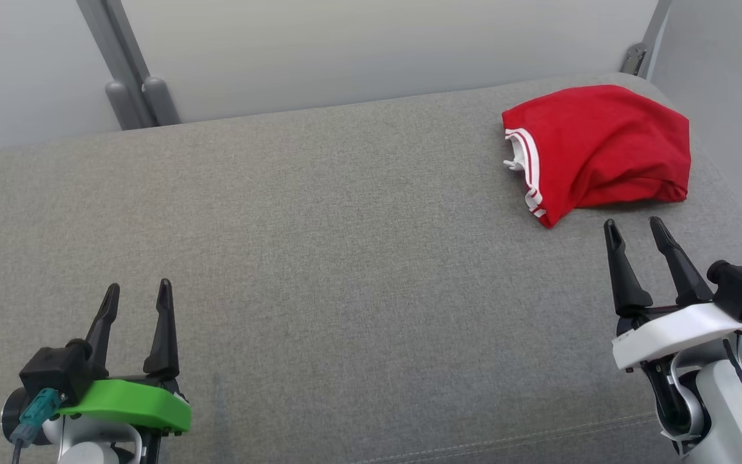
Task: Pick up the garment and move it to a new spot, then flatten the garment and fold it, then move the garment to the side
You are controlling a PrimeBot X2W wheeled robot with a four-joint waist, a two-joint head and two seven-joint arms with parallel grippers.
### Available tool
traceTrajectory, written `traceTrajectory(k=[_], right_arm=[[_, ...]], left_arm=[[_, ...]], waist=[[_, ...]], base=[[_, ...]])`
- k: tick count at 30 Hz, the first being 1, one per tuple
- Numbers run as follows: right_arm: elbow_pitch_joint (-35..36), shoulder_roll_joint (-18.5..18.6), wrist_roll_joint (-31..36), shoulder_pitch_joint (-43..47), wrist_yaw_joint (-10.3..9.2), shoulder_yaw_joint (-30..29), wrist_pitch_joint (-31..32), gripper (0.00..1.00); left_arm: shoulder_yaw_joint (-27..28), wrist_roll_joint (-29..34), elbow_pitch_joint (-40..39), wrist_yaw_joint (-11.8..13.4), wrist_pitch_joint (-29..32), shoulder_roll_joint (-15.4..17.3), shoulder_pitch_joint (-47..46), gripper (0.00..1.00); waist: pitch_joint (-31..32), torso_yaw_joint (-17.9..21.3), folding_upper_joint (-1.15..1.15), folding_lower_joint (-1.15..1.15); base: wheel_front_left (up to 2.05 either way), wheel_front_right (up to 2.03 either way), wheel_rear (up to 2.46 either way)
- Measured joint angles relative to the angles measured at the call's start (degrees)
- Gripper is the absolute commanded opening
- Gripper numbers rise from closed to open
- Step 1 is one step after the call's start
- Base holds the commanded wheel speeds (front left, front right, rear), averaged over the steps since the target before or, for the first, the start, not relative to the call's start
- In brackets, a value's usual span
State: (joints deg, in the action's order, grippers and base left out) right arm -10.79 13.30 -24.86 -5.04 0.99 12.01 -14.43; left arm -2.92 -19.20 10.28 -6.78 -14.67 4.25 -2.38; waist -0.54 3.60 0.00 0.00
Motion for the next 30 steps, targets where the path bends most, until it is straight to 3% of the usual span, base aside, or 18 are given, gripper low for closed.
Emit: traceTrajectory(k=[11, 12, 23, 30], right_arm=[[2.1, -0.8, 1.3, 1.3, 0.8, -0.9, 0.0, 1.0], [1.9, -0.9, 1.3, 1.5, 0.9, -0.9, 0.0, 0.0], [-0.7, -2.7, -1.3, 4.1, 0.97, -1.1, 0.9, 0.0], [-1.1, -3.4, -6.9, 4.1, 1.11, -2.3, 2.1, 0.0]], left_arm=[[0.2, 0.0, -0.3, 0.0, 0.0, -0.3, 0.0, 1.0], [0.1, 0.0, 0.0, 0.0, 0.0, -0.3, 0.0, 0.0], [0.4, -2.6, 3.7, 0.0, 1.3, -1.5, 1.5, 0.0], [1.7, -8.3, 4.5, 0.0, 3.4, -1.5, 1.3, 0.0]], waist=[[-0.1, -0.2, 0.0, 0.0], [-0.1, -0.2, 0.0, 0.0], [0.0, -0.4, 0.0, 0.0], [0.0, -0.6, 0.0, 0.0]], base=[[0.0, 0.0, 0.0], [0.0, 0.0, 0.0], [0.0, 0.0, 0.0], [0.0, 0.0, 0.0]])
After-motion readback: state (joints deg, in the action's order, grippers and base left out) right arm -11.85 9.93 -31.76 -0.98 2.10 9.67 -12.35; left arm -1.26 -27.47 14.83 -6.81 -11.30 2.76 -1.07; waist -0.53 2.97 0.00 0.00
